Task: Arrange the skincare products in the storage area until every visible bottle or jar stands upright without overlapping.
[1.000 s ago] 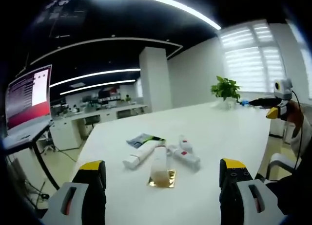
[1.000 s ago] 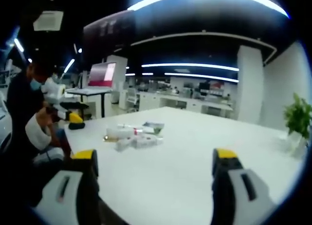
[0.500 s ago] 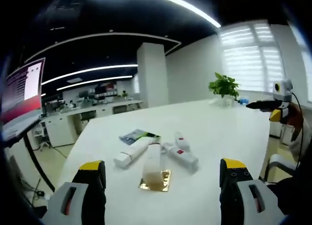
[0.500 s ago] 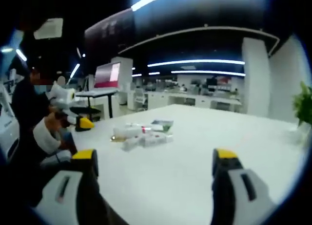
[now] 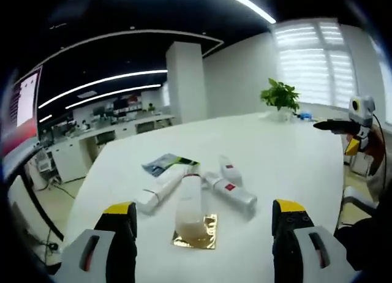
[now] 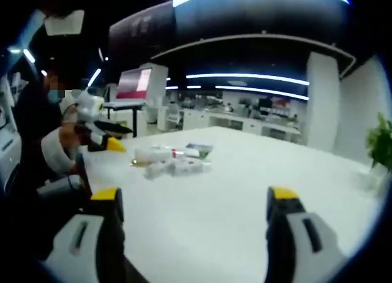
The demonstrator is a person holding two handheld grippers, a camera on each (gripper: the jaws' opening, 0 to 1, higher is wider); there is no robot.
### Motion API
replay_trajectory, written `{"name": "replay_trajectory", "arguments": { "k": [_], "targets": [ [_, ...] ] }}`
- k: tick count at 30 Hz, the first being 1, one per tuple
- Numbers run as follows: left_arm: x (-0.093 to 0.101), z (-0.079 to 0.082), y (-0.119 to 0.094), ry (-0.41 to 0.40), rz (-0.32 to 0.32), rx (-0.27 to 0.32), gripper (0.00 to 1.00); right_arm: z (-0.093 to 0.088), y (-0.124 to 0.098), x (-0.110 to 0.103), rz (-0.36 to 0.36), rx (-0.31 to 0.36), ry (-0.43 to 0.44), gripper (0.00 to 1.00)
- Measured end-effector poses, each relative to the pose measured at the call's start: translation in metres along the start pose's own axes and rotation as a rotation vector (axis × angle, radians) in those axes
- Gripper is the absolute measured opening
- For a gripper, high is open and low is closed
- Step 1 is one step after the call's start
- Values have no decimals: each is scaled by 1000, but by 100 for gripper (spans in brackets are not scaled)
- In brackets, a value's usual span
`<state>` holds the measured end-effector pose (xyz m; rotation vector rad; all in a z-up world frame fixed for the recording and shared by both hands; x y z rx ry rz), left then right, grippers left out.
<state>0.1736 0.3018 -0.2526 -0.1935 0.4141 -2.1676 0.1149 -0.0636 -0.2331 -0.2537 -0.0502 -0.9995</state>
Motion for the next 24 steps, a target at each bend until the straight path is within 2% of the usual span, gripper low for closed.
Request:
{"name": "replay_trajectory", "arguments": {
  "k": [8,12,19,24],
  "targets": [
    [-11,0,24,-22,-40,-55,91,-6,4,0,27,-6,34,97],
    [-15,0,32,-18,-39,-135,85,-12,6,6,19,-14,55,97],
    [-23,8,41,-19,-42,-161,84,-17,7,7,29,-17,71,97],
    [-26,16,46,-16,-61,-199,83,-15,4,5,46,18,47,100]
  ]
}}
Point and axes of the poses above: the point that each gripper's makers call its tool centre point, and the gripper's own axes: y roughly forward along the fingers, x roughly to its right, z roughly out of its top, the point moved 8 cm from there along -y, roughly backward along the fingers, and after that the axes turned 5 degrees about -z, right-handed, at the moved point
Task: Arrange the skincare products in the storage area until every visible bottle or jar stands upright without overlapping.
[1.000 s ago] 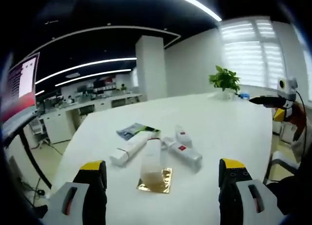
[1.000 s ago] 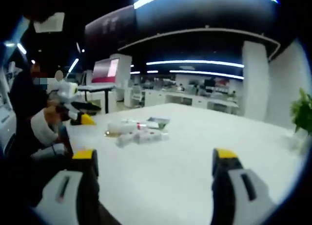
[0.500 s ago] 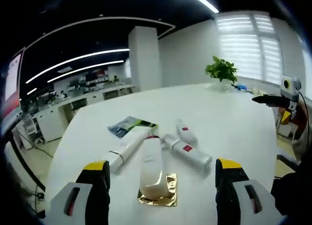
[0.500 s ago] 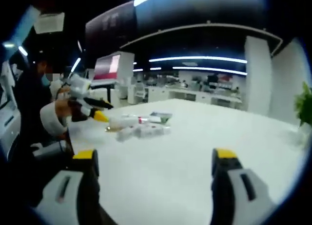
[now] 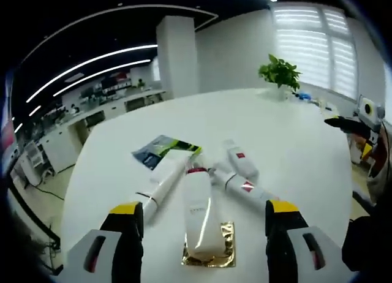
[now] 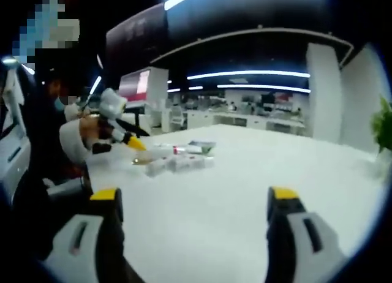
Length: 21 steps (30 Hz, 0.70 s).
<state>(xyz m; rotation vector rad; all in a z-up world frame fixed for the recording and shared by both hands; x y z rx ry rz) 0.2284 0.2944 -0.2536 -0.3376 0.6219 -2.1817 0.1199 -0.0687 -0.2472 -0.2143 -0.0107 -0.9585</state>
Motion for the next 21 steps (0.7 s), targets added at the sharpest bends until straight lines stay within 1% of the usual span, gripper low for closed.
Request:
{"name": "replay_trajectory", "arguments": {
  "k": [3,6,11,16,18,21],
  "targets": [
    [-4,5,3,13,-18,-16,81,1,-1,-2,10,5,-17,100],
    [-11,11,5,-13,-41,-16,79,1,-3,-3,15,9,-31,100],
    [-18,16,9,-5,-41,-56,79,2,-6,-6,25,16,-32,100],
    [-22,14,15,-39,-76,-87,79,3,-8,-7,28,21,-34,100],
    [-24,12,17,-41,-76,-102,78,1,-9,-6,30,23,-28,100],
    [-26,11,22,-22,-64,-137,78,-1,-10,-4,19,14,-28,100]
  ]
}}
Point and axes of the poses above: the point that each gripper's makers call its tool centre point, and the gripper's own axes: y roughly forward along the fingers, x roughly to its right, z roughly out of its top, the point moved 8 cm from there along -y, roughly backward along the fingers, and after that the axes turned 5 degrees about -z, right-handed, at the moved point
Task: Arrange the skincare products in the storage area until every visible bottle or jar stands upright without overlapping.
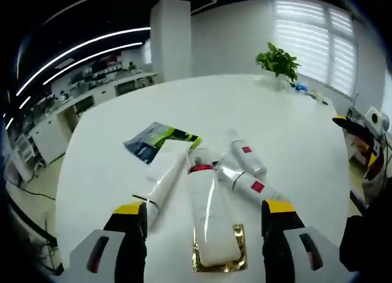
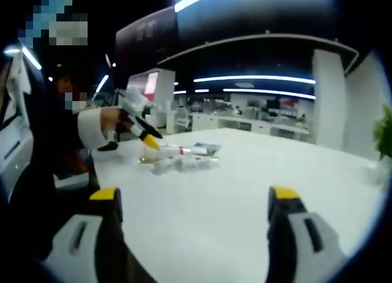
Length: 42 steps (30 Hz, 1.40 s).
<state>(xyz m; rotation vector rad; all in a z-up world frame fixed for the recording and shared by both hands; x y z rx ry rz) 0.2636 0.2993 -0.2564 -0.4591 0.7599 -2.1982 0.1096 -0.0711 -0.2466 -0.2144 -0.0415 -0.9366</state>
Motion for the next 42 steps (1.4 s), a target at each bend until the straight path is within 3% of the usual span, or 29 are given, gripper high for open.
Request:
{"name": "replay_trajectory", "arguments": {
  "k": [8,10,23,26,34,42],
  "targets": [
    [5,10,12,-25,-73,-26,69,0,4,-1,12,3,27,100],
    [4,11,16,-27,-87,-58,68,-1,4,-1,23,2,29,100],
    [-1,17,36,0,-79,-136,64,-8,6,-3,49,-9,41,96],
    [-1,19,40,4,-82,-146,59,-9,5,-1,40,-19,36,96],
    [-5,28,53,9,-97,-141,58,-7,5,-3,51,-9,44,95],
    [-2,31,57,12,-123,-151,47,-6,1,-1,47,2,45,94]
  ]
}}
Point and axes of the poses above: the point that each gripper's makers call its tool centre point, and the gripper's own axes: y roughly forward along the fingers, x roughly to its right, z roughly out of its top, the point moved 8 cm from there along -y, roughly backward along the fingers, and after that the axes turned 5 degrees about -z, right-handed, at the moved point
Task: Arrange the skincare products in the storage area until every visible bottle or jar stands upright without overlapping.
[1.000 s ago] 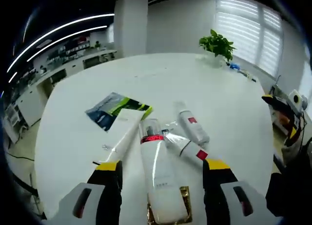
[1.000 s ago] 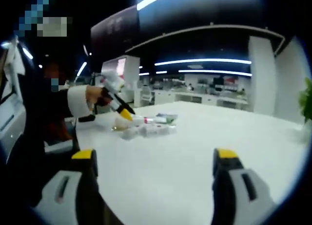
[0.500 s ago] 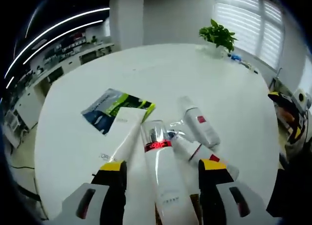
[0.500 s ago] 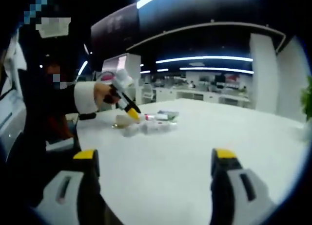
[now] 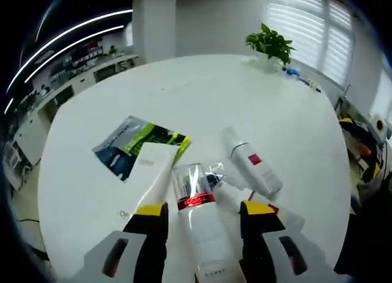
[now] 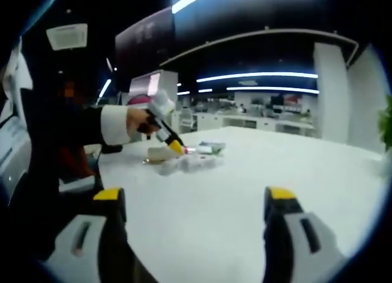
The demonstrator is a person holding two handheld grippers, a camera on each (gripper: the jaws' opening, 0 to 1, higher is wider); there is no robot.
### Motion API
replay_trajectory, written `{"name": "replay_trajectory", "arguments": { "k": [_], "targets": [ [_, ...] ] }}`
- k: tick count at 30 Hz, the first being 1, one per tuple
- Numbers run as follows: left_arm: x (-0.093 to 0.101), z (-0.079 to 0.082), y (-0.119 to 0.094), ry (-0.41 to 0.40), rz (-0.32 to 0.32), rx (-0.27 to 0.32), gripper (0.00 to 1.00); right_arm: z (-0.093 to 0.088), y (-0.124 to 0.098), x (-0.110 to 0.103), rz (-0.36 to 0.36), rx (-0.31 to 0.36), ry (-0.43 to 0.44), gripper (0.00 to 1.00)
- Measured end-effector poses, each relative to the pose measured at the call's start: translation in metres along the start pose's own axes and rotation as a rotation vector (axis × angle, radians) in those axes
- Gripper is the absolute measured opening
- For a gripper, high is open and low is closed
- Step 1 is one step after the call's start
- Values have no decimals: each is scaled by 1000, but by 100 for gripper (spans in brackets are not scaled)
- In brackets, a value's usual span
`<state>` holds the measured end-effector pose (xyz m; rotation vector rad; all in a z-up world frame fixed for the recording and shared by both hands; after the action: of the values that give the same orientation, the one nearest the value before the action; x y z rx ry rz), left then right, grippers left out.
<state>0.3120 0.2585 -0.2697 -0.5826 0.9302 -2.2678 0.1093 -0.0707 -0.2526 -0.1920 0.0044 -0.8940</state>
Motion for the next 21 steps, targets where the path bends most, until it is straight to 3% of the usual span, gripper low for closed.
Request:
{"name": "replay_trajectory", "arguments": {
  "k": [17,21],
  "targets": [
    [-5,8,10,32,10,-40,33,-2,-3,5,-15,1,5,93],
    [-3,10,15,37,22,-55,34,-3,-4,7,-19,3,15,92]
  ]
}}
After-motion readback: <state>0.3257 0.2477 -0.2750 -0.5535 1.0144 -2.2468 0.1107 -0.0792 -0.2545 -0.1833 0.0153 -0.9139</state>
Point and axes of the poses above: the point that each gripper's makers call its tool centre point, and the gripper's own axes: y roughly forward along the fingers, x roughly to its right, z roughly out of its top, the point moved 8 cm from there along -y, roughly backward along the fingers, and after that the axes turned 5 degrees about -z, right-handed, at the moved point
